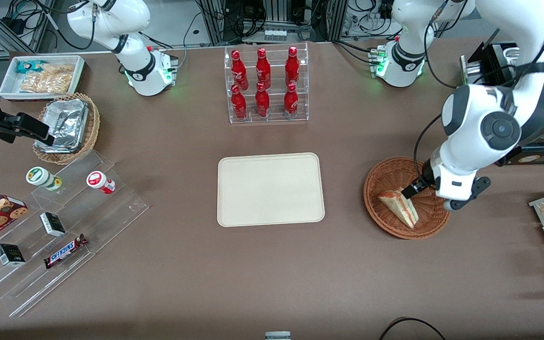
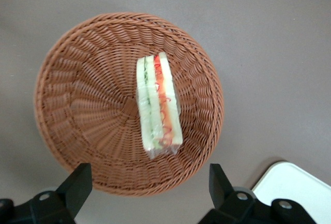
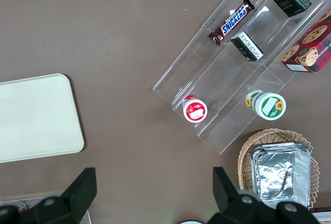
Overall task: Place sandwich from basket to tray
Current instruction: 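Lower the left gripper and close it on the wrapped sandwich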
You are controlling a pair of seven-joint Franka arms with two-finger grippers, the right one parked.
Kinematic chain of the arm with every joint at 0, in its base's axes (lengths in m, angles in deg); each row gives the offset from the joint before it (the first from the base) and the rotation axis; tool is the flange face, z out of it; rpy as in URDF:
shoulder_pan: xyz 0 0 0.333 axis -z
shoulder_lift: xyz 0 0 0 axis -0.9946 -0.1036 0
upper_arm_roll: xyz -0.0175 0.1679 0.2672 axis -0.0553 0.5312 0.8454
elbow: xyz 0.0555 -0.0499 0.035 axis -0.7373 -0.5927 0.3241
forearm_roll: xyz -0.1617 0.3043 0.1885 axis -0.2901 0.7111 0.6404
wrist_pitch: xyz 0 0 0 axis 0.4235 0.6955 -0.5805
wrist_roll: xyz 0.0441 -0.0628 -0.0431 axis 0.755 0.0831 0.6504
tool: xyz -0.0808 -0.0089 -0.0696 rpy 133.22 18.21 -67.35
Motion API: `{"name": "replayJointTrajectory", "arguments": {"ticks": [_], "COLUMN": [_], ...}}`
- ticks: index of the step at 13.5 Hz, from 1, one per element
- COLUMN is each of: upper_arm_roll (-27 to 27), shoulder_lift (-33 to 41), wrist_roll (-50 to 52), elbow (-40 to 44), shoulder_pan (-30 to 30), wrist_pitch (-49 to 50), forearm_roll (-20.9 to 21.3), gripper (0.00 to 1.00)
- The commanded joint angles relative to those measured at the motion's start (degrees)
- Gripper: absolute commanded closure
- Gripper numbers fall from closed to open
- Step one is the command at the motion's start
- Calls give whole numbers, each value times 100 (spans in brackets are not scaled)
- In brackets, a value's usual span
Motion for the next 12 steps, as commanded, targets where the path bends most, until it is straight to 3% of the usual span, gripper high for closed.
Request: {"name": "replayJointTrajectory", "arguments": {"ticks": [1,5,8,12], "upper_arm_roll": [15,24,15,6], "shoulder_lift": [-286,-567,-656,-647], "wrist_roll": [158,394,973,1133], "elbow": [71,53,-69,-333], "shoulder_pan": [19,28,107,63], "wrist_pitch": [-345,-531,-566,-1004], "forearm_roll": [-5,4,652,690], "gripper": [0,0,0,0]}}
